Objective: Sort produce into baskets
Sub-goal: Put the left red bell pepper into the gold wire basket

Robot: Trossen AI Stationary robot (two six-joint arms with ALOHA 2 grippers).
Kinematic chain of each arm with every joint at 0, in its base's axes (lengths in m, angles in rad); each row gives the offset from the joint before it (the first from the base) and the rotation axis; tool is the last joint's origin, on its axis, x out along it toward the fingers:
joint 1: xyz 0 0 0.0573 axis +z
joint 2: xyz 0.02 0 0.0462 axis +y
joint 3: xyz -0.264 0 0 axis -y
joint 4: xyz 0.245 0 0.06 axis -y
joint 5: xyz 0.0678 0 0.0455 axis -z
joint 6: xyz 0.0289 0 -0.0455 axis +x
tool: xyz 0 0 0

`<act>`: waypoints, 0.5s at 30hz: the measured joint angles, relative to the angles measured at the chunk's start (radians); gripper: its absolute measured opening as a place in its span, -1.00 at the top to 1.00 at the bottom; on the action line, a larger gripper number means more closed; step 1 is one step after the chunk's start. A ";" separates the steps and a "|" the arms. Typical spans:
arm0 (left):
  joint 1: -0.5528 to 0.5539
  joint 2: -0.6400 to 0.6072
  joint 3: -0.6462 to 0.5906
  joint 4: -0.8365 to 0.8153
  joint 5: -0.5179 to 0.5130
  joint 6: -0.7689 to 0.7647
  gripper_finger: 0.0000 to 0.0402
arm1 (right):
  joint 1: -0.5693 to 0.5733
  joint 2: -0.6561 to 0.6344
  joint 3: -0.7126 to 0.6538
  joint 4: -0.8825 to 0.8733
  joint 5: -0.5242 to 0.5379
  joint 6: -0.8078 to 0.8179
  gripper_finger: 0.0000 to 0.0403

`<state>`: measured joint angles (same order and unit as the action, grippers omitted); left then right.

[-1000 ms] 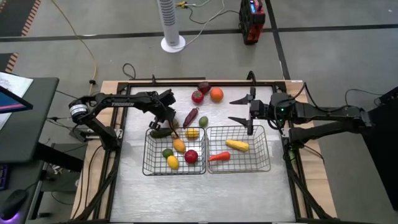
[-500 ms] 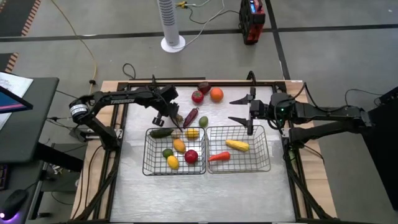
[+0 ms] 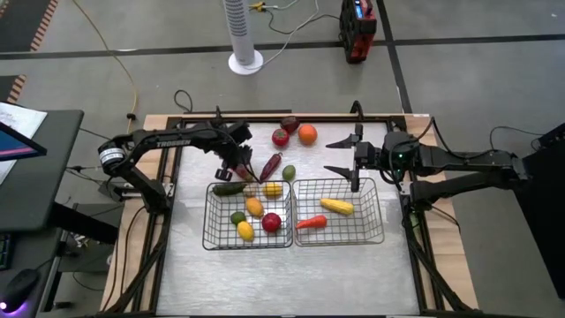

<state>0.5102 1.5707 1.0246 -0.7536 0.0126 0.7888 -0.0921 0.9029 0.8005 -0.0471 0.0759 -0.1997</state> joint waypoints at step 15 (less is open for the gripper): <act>0.016 0.013 -0.016 0.087 -0.026 -0.010 -0.38 | 0.000 0.000 0.000 0.003 0.000 -0.001 -0.54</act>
<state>0.5263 1.5835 1.0089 -0.6669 -0.0132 0.7786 -0.0921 0.9031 0.8001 -0.0444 0.0757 -0.2005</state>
